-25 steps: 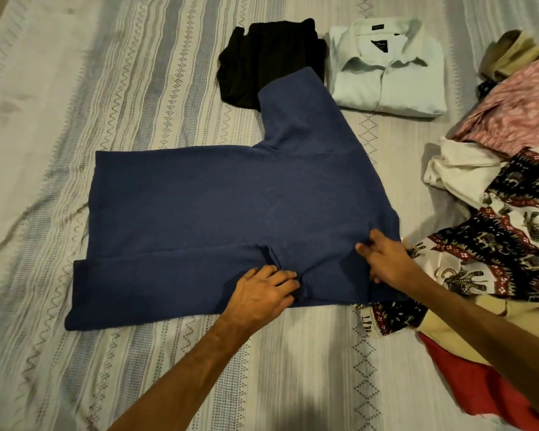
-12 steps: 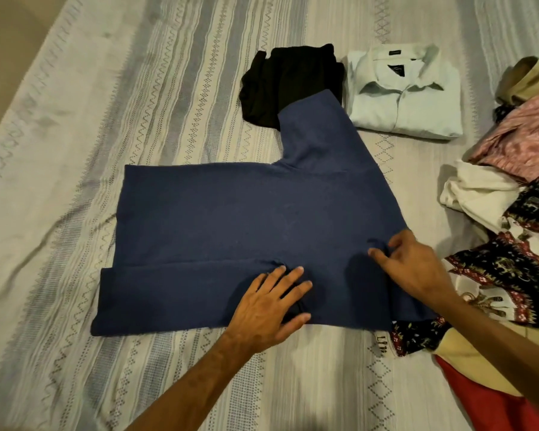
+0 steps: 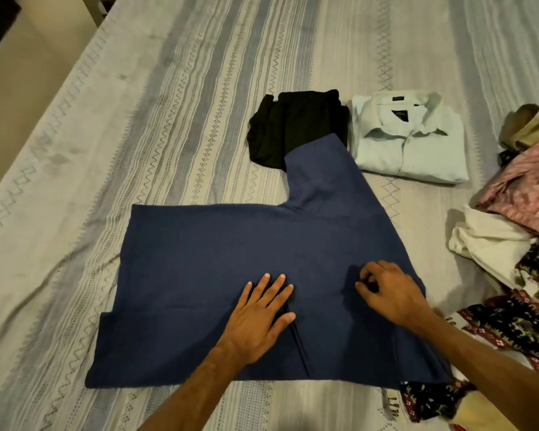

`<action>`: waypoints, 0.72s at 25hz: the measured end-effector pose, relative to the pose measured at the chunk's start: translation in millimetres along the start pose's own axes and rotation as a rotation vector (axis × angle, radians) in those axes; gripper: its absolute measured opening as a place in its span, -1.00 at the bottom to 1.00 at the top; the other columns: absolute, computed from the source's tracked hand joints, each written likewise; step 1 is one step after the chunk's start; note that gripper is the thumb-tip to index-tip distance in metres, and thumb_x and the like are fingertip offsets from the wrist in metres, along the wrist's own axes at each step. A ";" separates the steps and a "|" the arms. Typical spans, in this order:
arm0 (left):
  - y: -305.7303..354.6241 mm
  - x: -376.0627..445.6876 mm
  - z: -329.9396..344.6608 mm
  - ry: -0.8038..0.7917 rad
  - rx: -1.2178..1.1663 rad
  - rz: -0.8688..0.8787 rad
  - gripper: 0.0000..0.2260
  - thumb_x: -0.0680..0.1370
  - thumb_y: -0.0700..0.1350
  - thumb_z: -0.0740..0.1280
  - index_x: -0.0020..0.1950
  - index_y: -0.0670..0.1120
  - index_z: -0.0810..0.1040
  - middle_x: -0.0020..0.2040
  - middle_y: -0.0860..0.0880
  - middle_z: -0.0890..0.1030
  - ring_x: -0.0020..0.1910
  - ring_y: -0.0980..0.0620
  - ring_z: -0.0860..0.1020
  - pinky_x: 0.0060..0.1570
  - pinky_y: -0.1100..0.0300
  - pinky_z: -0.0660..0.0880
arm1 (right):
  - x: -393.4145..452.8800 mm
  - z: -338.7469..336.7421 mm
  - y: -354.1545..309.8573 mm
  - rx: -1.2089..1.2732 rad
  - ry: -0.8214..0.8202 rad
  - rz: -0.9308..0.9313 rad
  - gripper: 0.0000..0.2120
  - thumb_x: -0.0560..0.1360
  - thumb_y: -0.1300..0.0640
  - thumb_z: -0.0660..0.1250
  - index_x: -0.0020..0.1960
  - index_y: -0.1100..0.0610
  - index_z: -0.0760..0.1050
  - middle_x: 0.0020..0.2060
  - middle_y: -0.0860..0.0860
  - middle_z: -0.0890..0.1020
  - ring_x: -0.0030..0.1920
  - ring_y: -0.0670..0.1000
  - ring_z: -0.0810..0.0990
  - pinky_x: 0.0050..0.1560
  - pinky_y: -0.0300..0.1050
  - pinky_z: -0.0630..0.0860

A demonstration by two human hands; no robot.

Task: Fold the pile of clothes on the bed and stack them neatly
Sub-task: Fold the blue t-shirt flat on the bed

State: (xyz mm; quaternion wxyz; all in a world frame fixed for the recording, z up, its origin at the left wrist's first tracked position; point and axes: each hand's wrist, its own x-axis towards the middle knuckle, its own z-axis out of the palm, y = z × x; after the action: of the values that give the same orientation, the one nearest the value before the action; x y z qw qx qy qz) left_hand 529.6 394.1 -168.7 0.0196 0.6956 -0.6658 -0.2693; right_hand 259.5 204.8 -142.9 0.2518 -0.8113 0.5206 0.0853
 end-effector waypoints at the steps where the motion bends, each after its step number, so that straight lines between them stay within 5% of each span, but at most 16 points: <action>1: -20.7 8.6 -9.3 0.039 0.008 0.004 -0.45 0.71 0.32 -0.09 0.69 0.20 0.07 0.70 0.19 -0.06 0.68 0.05 -0.16 0.65 -0.06 -0.15 | 11.8 -4.4 4.8 0.047 0.070 0.017 -0.76 0.54 -0.04 0.43 0.14 0.02 0.53 0.06 0.02 0.59 0.12 0.12 0.57 0.10 0.10 0.57; 5: -141.8 45.4 -71.6 0.103 0.002 -0.155 -0.49 0.60 0.24 0.14 0.56 0.19 0.32 0.57 0.07 0.38 0.53 -0.14 0.37 0.48 -0.27 0.32 | 80.2 -34.3 5.6 0.186 0.136 0.174 -0.43 0.50 0.10 0.52 0.43 0.17 0.40 0.33 0.21 0.47 0.17 0.29 0.58 0.19 0.18 0.57; 8: -203.8 74.8 -124.2 0.083 0.184 -0.114 -0.41 0.48 0.12 0.44 0.49 0.17 0.39 0.42 0.00 0.51 0.31 -0.23 0.51 0.32 -0.30 0.42 | 136.5 -52.5 -10.6 0.665 0.213 0.432 -0.30 0.47 0.19 0.55 0.50 0.15 0.29 0.32 0.16 0.49 -0.17 0.24 0.66 -0.13 0.17 0.69; 10: -228.4 84.8 -146.1 0.089 0.227 -0.192 -0.28 0.44 0.16 0.55 0.55 0.14 0.36 0.48 -0.06 0.45 0.38 -0.28 0.44 0.40 -0.33 0.33 | 156.7 -64.7 -22.2 1.015 0.220 0.532 -0.43 0.51 0.32 0.49 0.44 0.18 0.35 0.25 0.18 0.59 -0.21 0.16 0.67 -0.29 0.07 0.71; 12: -246.0 89.2 -158.7 0.054 0.206 -0.339 -0.23 0.41 0.29 0.54 0.55 0.18 0.35 0.51 -0.05 0.41 0.47 -0.28 0.37 0.50 -0.34 0.08 | 163.4 -74.7 -26.6 1.154 0.112 0.547 -0.58 0.53 0.32 0.48 0.35 0.22 0.46 0.15 0.18 0.67 -0.04 0.16 0.71 -0.26 0.04 0.73; 15: -246.7 91.8 -170.5 0.001 0.151 -0.388 -0.55 0.44 0.23 0.54 0.27 0.22 0.51 0.25 0.02 0.55 0.36 -0.16 0.46 0.47 -0.28 0.05 | 163.3 -83.8 -25.5 1.181 0.041 0.529 -0.82 0.55 0.26 0.48 0.13 0.22 0.59 0.12 0.17 0.69 0.06 0.20 0.72 -0.15 -0.01 0.74; 18: -227.5 74.4 -178.4 0.169 0.177 -0.231 -0.78 0.45 -0.01 0.55 -0.07 0.18 0.53 -0.12 0.15 0.56 0.06 -0.06 0.53 0.21 -0.15 0.26 | 142.8 -91.1 -23.4 1.270 0.101 0.500 -0.95 0.54 0.31 0.45 -0.03 0.21 0.59 0.01 0.14 0.71 0.08 0.20 0.73 0.04 -0.03 0.71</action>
State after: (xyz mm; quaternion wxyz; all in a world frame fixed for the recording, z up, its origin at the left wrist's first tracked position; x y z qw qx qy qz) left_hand 807.1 290.9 -130.1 -0.0168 0.7866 -0.5986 -0.1508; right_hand 332.3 52.8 -114.5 0.6271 -0.3645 0.6527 -0.2188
